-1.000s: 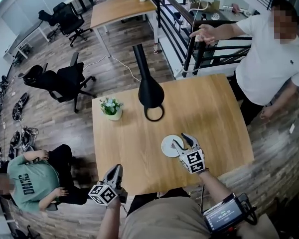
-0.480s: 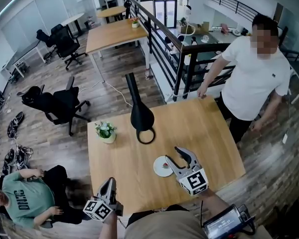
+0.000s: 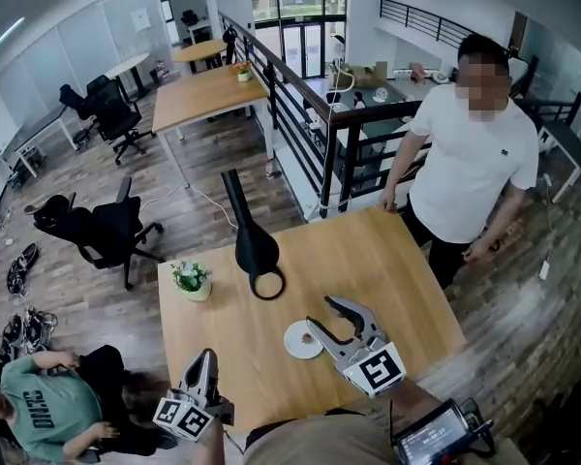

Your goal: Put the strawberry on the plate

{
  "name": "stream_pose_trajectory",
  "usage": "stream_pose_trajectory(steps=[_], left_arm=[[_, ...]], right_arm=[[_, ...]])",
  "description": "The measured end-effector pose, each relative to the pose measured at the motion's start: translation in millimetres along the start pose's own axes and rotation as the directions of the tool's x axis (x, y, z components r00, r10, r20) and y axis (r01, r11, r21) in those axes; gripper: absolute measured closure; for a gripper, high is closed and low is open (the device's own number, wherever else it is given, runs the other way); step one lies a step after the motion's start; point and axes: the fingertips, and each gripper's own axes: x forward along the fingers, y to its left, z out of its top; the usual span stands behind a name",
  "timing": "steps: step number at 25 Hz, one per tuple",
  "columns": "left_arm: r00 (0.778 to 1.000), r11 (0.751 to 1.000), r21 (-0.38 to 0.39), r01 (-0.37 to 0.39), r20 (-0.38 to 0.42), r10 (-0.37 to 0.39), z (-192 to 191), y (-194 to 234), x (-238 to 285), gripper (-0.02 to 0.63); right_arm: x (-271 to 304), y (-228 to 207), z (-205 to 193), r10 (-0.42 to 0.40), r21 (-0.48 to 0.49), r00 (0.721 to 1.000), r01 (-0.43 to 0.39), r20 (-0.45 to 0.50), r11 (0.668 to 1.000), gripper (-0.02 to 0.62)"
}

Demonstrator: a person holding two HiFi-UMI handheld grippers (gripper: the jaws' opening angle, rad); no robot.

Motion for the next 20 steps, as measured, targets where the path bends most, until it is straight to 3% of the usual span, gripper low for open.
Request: stream_pose_trajectory(steps=[8,18,19,20], left_arm=[[1.000,0.999,0.038,0.002,0.005,-0.002,4,-13,-1,0.603],[0.998,0.999,0.028,-0.029,-0.062,0.031,-29,-12,-18,0.603],[0.997,0.999,0.023,-0.031,-0.068,0.032,-33,-12,-19,0.603],[0.997,0.999,0.018,-0.032,-0.075,0.033,-36,-12,-20,0.603]], right_arm=[[-10,5,16,0.021,-0.092,0.999,-0.016,0.047,0.996,0.407],[-30,24,-21,0.029,-0.080,0.998,-0.032,-0.048,0.996,0.407],[-31,25,-26,0.026,-0.084,0.997,-0.032,-0.068,0.996,0.413],[-33,26,-33,0.022,-0.084,0.996,-0.029,-0.090,0.996,0.471]])
